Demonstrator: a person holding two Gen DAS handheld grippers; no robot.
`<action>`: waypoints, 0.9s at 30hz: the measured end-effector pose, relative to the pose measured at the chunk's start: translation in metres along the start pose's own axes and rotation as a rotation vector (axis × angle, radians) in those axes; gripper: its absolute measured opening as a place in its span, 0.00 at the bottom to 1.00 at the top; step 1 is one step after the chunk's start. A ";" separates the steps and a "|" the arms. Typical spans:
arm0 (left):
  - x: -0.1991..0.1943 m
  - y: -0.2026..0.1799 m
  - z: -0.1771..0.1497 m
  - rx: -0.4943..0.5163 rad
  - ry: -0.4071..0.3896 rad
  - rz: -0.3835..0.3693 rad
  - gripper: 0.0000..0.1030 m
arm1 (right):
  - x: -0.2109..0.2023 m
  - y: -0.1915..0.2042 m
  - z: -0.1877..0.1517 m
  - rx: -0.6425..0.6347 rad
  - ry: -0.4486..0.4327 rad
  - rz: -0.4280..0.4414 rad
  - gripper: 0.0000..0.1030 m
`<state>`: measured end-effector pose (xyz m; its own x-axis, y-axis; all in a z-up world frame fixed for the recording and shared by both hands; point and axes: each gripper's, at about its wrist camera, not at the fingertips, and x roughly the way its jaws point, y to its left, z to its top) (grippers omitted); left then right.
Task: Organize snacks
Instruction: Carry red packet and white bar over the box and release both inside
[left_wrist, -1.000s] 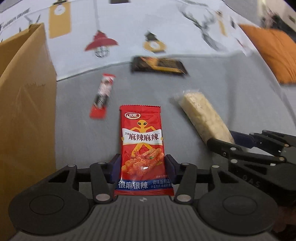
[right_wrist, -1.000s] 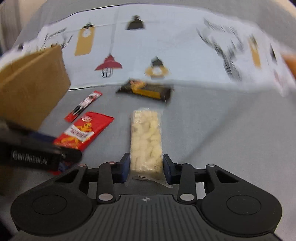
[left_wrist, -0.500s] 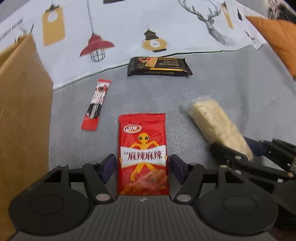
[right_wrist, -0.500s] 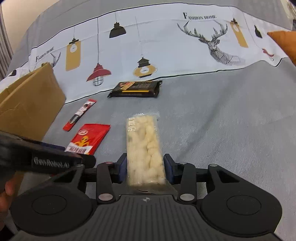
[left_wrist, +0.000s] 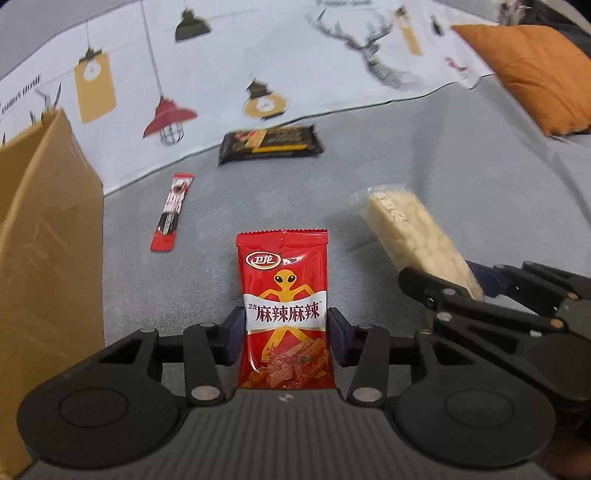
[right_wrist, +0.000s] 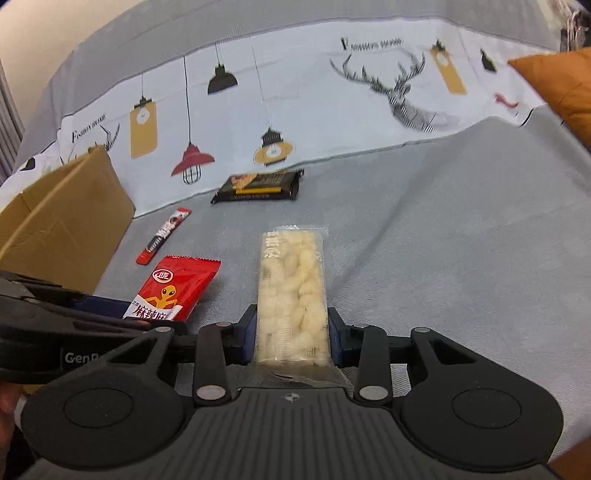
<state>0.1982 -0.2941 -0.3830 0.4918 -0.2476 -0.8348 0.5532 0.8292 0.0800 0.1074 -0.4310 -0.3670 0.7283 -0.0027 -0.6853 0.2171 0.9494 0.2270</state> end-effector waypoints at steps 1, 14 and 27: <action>-0.007 0.000 0.000 0.012 -0.014 -0.007 0.50 | -0.006 0.002 0.001 0.001 -0.007 -0.007 0.38; -0.135 0.096 -0.009 -0.014 -0.219 0.098 0.50 | -0.083 0.105 0.031 -0.039 -0.175 0.008 0.37; -0.269 0.186 -0.021 -0.112 -0.400 0.194 0.50 | -0.177 0.239 0.107 -0.164 -0.335 0.283 0.38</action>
<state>0.1543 -0.0630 -0.1548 0.8122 -0.2386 -0.5324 0.3601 0.9230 0.1358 0.0998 -0.2371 -0.1178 0.9197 0.1881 -0.3447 -0.1067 0.9644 0.2418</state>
